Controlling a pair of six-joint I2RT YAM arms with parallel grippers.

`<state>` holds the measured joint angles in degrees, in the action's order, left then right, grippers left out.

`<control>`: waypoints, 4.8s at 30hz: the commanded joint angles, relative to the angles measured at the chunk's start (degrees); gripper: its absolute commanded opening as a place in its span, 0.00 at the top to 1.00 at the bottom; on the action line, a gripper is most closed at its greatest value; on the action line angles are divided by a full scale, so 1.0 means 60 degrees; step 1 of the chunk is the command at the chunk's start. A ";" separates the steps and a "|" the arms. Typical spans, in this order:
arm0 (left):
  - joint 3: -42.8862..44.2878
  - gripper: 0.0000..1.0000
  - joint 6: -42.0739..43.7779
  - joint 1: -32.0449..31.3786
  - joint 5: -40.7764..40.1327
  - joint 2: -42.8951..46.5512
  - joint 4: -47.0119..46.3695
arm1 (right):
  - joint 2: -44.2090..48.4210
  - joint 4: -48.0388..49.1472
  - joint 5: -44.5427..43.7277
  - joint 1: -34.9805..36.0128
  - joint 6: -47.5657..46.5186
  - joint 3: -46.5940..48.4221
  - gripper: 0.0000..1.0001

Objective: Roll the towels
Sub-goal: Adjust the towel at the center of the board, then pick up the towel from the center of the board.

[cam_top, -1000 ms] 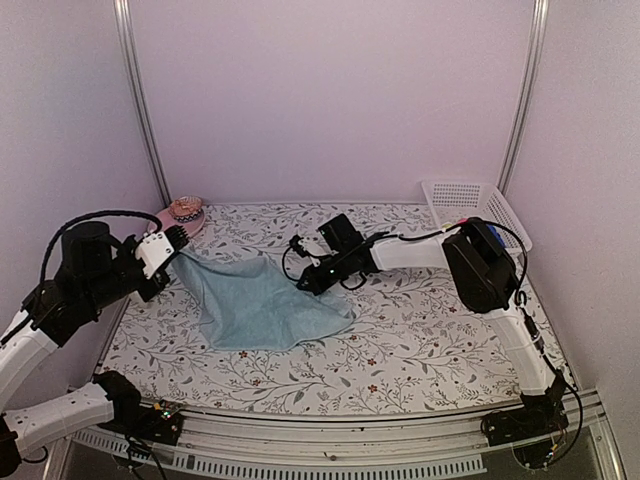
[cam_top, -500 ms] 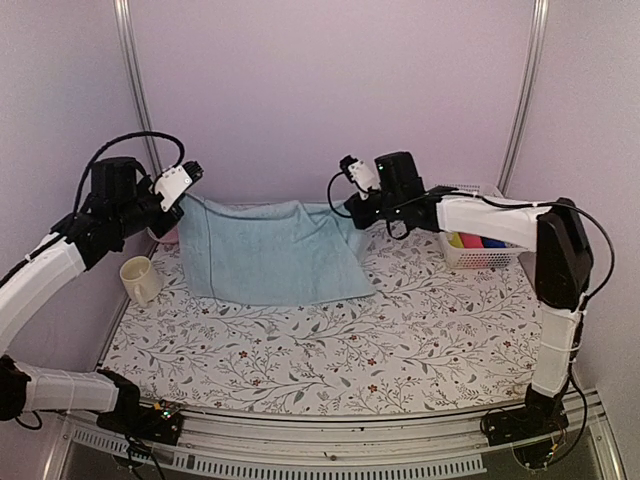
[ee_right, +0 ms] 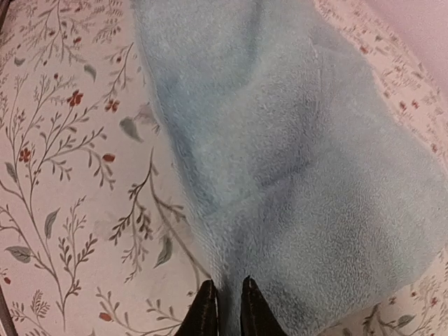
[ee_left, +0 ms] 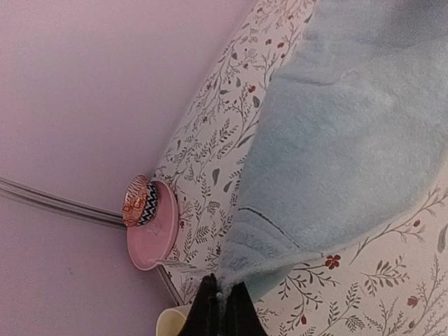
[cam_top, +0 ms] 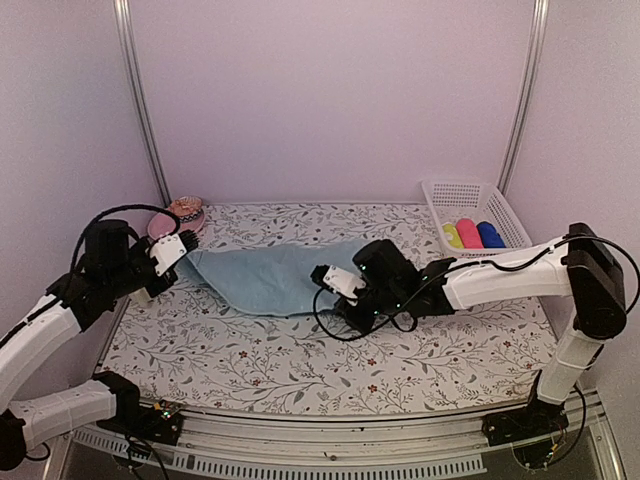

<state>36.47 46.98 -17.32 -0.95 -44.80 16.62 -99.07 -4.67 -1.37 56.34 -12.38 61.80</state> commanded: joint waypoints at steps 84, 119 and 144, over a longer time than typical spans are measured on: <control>-0.0802 1.00 -0.2176 0.0191 -0.1066 -0.0095 -0.0998 | -0.5208 -0.5197 0.2382 -0.1644 0.0252 0.7849 0.48; -0.1089 1.00 -0.2425 0.0189 -0.0361 0.0127 -0.0879 | -0.7402 -0.4670 0.5177 -0.2502 0.0401 0.9607 0.48; -0.1087 1.00 -0.2484 0.0191 -0.0343 0.0116 -0.0861 | -0.7346 -0.5246 0.4978 -0.2496 0.0455 0.9577 0.67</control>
<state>30.22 32.75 -16.80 -3.55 -44.47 12.25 -141.95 -34.59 27.79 41.19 -9.65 118.13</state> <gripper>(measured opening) 0.027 0.354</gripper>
